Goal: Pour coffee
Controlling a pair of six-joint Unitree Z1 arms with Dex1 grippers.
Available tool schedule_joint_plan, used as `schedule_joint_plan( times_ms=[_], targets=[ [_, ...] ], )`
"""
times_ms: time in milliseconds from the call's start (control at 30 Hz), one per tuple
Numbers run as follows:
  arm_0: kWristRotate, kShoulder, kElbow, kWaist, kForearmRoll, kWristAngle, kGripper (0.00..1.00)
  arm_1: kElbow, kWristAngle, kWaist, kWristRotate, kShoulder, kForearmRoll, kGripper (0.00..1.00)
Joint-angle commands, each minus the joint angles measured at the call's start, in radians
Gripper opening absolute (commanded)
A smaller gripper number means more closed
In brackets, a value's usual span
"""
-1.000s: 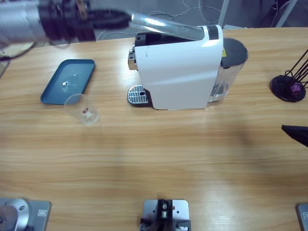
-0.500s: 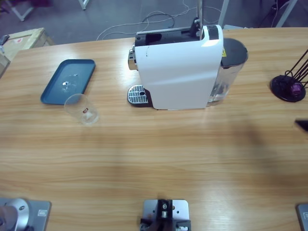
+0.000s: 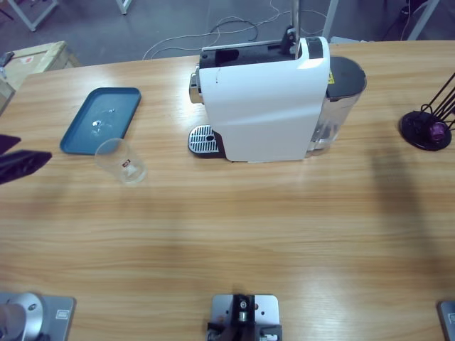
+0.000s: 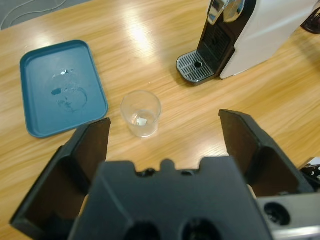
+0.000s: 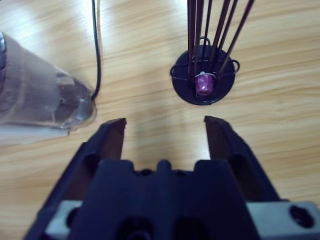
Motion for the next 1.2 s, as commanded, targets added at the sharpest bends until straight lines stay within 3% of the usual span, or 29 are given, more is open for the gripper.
schedule_joint_plan(
  times_ms=[33,167,400,967,1200],
  targets=[
    [0.015,0.036,0.076,-0.012,-0.020,0.042,0.886,0.108,-0.037,-0.031,0.032,0.119,-0.124,0.545],
    [0.016,0.022,0.127,-0.012,-0.100,0.046,0.887,0.108,-0.067,-0.039,0.032,0.164,-0.137,0.545],
    [0.016,0.007,0.137,-0.012,-0.112,0.050,0.885,0.119,-0.088,-0.118,0.028,0.250,-0.192,0.549],
    [0.016,0.014,0.137,-0.012,-0.113,0.053,0.885,0.234,-0.113,-0.117,0.015,0.321,-0.473,0.545],
    [0.016,0.015,0.136,-0.013,-0.113,0.053,0.885,0.239,-0.123,-0.117,0.015,0.378,-0.521,0.545]
  ],
)
